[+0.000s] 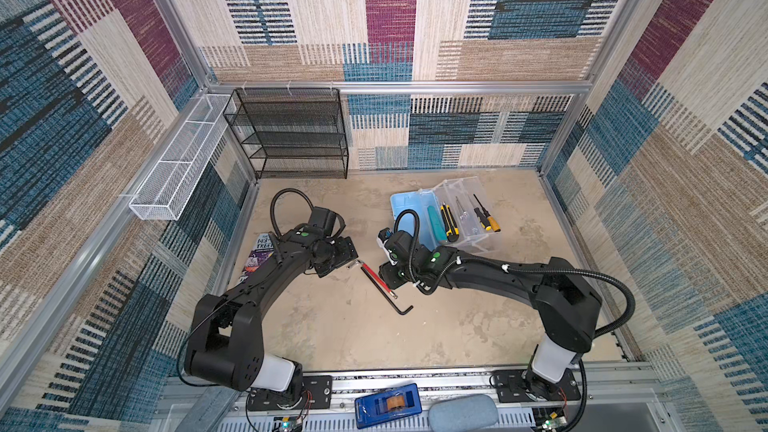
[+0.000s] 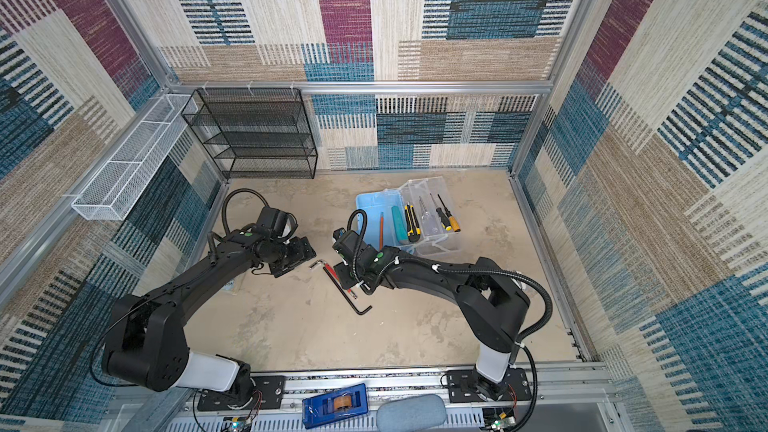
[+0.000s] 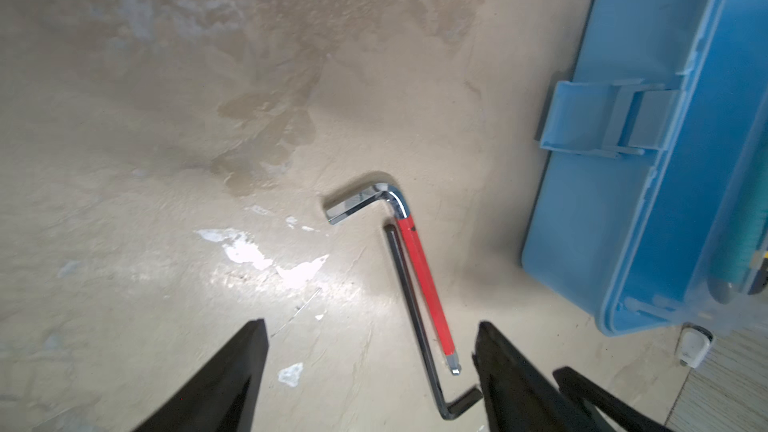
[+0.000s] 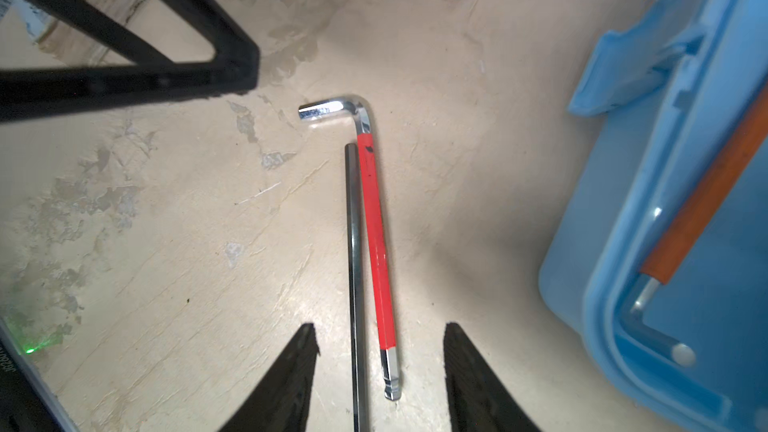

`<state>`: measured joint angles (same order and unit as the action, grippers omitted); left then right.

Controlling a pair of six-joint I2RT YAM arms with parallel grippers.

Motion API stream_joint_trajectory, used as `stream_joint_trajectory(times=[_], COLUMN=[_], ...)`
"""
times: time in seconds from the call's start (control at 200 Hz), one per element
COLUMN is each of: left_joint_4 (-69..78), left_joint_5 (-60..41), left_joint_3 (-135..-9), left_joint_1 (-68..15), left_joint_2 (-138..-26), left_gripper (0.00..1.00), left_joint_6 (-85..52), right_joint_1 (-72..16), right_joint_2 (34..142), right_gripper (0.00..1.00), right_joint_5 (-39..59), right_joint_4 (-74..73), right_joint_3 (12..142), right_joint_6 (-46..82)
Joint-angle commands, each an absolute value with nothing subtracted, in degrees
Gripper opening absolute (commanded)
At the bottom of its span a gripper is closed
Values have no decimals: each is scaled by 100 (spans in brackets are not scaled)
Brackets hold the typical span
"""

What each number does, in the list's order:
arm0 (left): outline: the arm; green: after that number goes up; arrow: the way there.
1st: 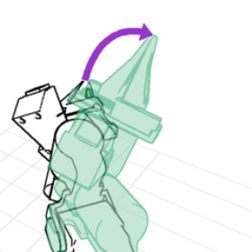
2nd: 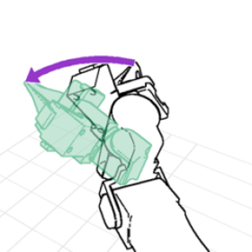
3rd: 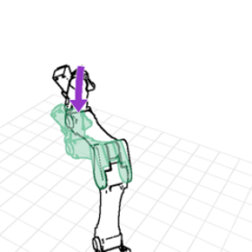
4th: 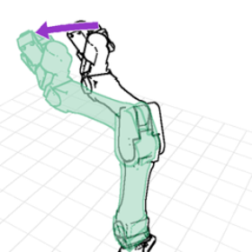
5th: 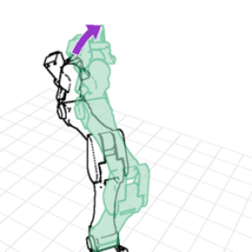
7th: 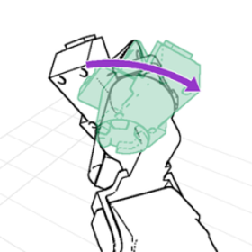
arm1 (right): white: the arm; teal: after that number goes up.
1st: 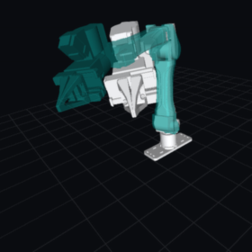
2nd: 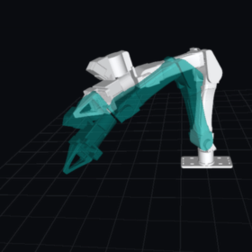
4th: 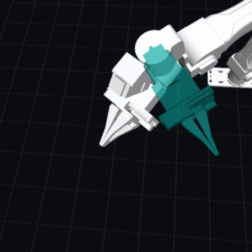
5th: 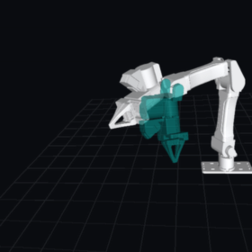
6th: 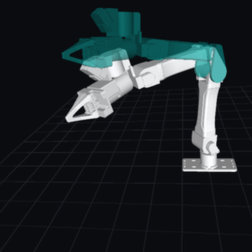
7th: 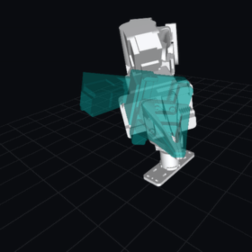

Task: Pack the tool kit
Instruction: 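Grasp the red-and-chrome hex key with the right gripper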

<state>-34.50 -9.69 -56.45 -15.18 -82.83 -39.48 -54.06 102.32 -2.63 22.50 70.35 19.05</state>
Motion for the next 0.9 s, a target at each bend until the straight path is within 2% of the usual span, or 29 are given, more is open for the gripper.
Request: stream_joint_trajectory(times=[0.0, 0.305, 0.516, 0.896], left_joint_4=[-3429, -3414, -3245, -3341], left_joint_5=[-1136, -1180, -1331, -1261], left_joint_3=[-5564, -5257, -5186, -5176], left_joint_1=[-1375, -1082, -1064, -1063], left_joint_2=[-8215, -8012, -8066, -8012], left_gripper=[82, 85, 86, 86], left_joint_6=[-3727, -3590, -3711, -3704], right_joint_1=[-5467, -5516, -5516, -5513], right_joint_2=[10530, 11163, 11302, 11639], right_gripper=[52, 47, 41, 37], right_joint_5=[-317, -340, -527, -606], right_joint_4=[2436, 2766, 2988, 3253], right_joint_3=[7268, 7547, 7669, 7957], right_joint_6=[1944, 2004, 2004, 1769])
